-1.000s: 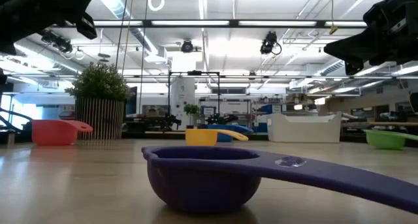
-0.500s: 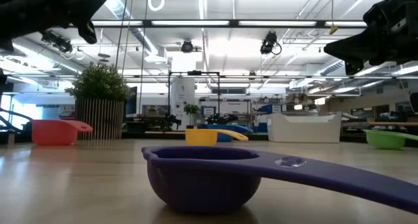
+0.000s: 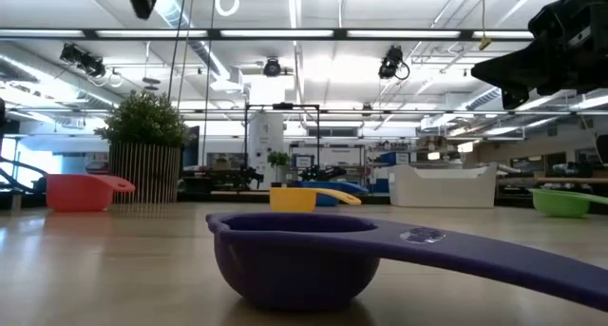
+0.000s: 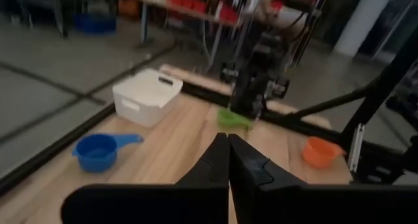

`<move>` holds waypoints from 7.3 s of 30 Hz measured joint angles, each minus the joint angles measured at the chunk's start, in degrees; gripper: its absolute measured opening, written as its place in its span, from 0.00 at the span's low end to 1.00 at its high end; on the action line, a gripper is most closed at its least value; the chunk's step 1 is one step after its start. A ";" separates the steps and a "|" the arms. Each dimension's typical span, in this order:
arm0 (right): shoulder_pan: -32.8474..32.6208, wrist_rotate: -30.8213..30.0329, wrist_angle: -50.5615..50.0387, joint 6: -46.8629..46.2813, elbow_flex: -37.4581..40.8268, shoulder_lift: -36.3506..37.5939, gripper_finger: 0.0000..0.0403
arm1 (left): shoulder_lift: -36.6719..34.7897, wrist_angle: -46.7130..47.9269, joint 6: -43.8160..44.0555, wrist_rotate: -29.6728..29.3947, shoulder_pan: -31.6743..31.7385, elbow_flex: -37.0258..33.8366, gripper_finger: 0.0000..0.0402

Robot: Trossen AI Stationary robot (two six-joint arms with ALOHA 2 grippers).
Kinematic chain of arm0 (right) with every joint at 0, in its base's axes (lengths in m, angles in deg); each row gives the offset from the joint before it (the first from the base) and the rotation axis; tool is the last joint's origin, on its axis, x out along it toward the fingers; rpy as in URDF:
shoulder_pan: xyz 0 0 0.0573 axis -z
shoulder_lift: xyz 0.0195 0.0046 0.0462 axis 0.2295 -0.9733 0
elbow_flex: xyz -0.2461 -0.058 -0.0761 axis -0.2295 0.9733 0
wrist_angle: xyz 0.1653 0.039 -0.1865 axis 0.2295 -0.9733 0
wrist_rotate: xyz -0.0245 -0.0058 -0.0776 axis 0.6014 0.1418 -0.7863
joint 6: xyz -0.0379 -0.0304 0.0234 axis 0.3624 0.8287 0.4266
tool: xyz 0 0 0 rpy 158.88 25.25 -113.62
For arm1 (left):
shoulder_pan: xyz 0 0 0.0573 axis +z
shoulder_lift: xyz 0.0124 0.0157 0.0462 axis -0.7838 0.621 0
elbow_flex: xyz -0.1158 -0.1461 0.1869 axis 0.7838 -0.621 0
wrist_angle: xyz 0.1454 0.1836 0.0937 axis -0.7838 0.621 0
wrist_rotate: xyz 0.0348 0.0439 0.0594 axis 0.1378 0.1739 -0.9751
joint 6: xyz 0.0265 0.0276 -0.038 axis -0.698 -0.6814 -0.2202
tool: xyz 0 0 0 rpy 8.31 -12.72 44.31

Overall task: Nest measuring cups in basket
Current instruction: Adjust the blue measuring cup, then move the orange measuring cup to the middle right of the table

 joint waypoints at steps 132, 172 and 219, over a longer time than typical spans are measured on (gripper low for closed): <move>5.95 -23.11 -17.37 -7.69 -58.96 -43.89 0.04 | 85.11 8.85 -43.70 22.78 29.75 45.25 0.32; 5.93 -19.53 -19.85 -7.49 -58.91 -43.82 0.04 | 86.47 30.06 -19.79 23.76 21.92 53.88 0.07; -4.14 18.18 -89.21 -15.62 -79.50 -58.12 0.01 | 59.71 28.55 -4.57 19.32 16.64 52.97 0.34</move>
